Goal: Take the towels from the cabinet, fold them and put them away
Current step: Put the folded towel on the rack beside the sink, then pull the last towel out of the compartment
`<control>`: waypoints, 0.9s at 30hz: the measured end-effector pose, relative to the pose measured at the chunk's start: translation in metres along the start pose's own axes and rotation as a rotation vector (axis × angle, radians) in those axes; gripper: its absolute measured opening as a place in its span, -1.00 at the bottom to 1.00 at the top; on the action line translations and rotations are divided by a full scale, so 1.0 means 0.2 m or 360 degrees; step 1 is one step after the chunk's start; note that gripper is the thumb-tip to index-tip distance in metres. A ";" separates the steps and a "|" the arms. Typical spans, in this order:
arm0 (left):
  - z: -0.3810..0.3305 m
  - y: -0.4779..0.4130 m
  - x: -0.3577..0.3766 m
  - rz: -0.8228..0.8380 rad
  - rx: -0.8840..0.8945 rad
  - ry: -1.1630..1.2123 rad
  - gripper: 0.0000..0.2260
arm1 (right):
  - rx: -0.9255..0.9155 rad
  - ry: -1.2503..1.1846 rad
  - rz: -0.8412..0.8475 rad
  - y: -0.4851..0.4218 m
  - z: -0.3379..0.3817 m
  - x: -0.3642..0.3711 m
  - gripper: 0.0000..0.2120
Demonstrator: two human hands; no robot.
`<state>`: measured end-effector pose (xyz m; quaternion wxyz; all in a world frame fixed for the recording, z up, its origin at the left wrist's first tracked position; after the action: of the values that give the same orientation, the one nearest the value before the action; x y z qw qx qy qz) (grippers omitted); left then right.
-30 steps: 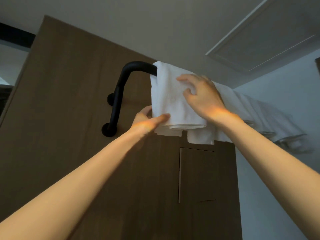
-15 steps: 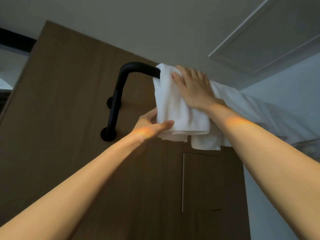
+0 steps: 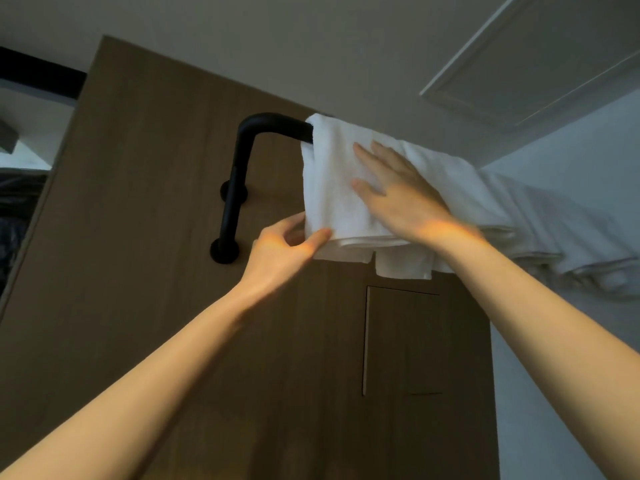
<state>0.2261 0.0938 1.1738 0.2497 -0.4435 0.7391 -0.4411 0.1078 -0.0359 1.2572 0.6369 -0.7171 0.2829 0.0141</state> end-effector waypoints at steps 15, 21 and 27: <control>0.06 0.83 0.06 0.0092 -0.0097 -0.1069 -0.53 | -0.0140 -0.0379 0.0161 1.15 -0.06 0.21 -0.52; 0.14 1.28 0.09 0.0164 -0.0262 -0.1394 -0.54 | -0.0207 -0.0465 0.0462 1.60 -0.06 0.38 -0.53; 0.20 1.71 0.17 0.0313 -0.0456 -0.1482 -0.54 | -0.0249 -0.0557 0.0712 2.05 -0.01 0.46 -0.56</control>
<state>0.0917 0.1215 0.8556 0.5302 -0.5516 0.6407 -0.0644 0.0105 -0.0856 0.8510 0.5998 -0.6705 0.3179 0.2994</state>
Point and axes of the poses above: each hand's wrist, its own y-axis away from the middle knuckle, its own x-axis out of the palm, z = x × y, the point moved 3 cm from there along -y, towards the middle knuckle, and after that the axes turned 15 degrees about y, right-handed, at the moved point
